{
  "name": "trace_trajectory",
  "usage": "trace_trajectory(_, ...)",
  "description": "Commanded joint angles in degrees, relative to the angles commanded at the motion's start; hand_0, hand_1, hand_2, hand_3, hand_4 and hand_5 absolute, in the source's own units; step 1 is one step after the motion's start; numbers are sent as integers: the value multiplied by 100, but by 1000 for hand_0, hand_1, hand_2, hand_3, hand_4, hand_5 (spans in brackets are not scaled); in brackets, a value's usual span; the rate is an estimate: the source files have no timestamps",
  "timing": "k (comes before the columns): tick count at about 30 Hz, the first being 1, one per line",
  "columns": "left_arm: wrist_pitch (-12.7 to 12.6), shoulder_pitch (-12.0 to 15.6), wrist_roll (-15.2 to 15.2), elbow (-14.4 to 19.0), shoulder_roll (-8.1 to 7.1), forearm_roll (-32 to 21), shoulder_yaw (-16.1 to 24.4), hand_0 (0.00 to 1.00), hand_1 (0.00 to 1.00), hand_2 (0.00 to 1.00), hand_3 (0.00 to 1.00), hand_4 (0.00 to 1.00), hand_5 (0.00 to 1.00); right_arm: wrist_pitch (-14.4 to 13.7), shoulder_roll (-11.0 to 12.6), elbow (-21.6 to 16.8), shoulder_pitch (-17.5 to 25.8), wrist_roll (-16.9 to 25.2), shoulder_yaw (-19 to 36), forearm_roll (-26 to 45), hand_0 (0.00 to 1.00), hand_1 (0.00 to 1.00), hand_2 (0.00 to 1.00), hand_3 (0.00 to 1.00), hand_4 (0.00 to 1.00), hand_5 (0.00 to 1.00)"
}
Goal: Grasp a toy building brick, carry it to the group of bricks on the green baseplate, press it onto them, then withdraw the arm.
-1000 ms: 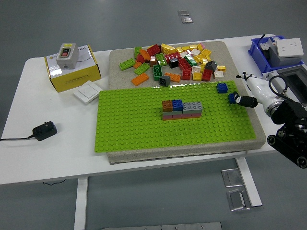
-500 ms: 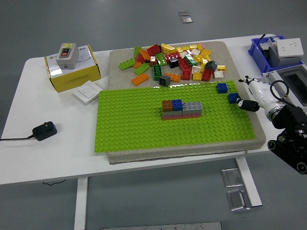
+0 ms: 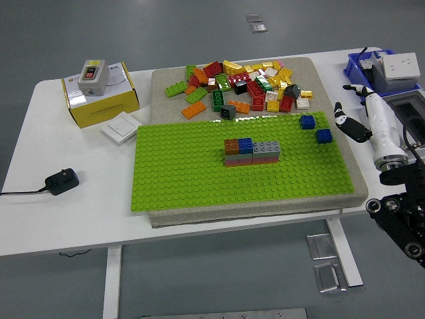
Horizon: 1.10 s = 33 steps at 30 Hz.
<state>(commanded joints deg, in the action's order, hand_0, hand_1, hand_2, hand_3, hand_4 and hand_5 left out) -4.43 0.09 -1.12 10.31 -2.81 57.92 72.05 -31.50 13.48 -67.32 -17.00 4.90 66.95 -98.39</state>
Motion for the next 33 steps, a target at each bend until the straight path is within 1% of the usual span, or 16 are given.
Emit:
trace_trajectory(2,-3,13,8,0,7,2,1,661,659,578,600,173,679,-34,-40,-53,107,106,180,86,659,747,788,732,518,346)
trace_trajectory(5,-5,24,14,0,14,-3,-6,661,659,578,601,174,681,-16,-73,-77,215,114,310,76,669,747,791,741,522,347)
trace_trajectory(7,-7,27,14,0,13,-7,-10,661,659,578,601,174,681,62,-32,18,181,-58,311,-137,669,747,791,741,522,347)
trace_trajectory(9,-8,24,17,0,4,-1,-8,661,659,578,601,174,681,150,57,192,62,-227,205,-336,669,747,791,741,522,347)
trace_trajectory(10,-9,18,18,0,-3,-1,-11,661,658,579,601,175,681,220,139,313,-49,-329,85,-422,693,783,836,761,526,348)
trace_trajectory(11,-9,8,18,0,-12,0,-18,661,658,579,601,175,681,317,242,473,-198,-455,-80,-506,693,783,836,761,526,348)
trace_trajectory(14,-10,-20,15,0,-30,-10,-39,661,658,579,601,175,681,532,447,817,-529,-678,-479,-600,693,783,836,761,526,348)
trace_trajectory(15,-11,-31,14,0,-36,-15,-49,661,658,579,601,175,681,602,504,944,-653,-739,-631,-621,693,783,836,761,526,348)
trace_trajectory(16,-11,-40,13,0,-41,-19,-57,661,659,579,600,180,683,657,544,1051,-758,-783,-764,-630,714,801,855,773,520,344)
trace_trajectory(19,-10,-61,12,0,-53,-35,-79,661,659,579,600,180,683,853,647,1416,-1103,-897,-1248,-587,714,801,855,773,520,344)
trace_trajectory(21,-9,-68,15,0,-56,-44,-82,661,659,579,600,180,683,976,695,1656,-1326,-952,-1565,-524,714,801,855,773,520,344)
trace_trajectory(22,-8,-68,18,0,-57,-47,-81,661,659,580,601,182,684,1030,712,1781,-1438,-973,-1750,-488,735,826,874,791,497,327)
trace_trajectory(23,-8,-67,25,0,-57,-41,-66,661,659,580,601,182,684,1093,725,1916,-1557,-997,-1940,-446,735,826,874,791,497,327)
trace_trajectory(26,-8,-63,43,0,-57,-14,-19,661,659,580,601,182,684,1198,727,2143,-1765,-1036,-2383,-381,735,826,874,791,497,327)
trace_trajectory(33,-5,-76,42,0,-49,-15,2,661,659,580,601,184,684,1329,683,2304,-2026,-1094,-3244,-270,739,825,877,794,492,326)
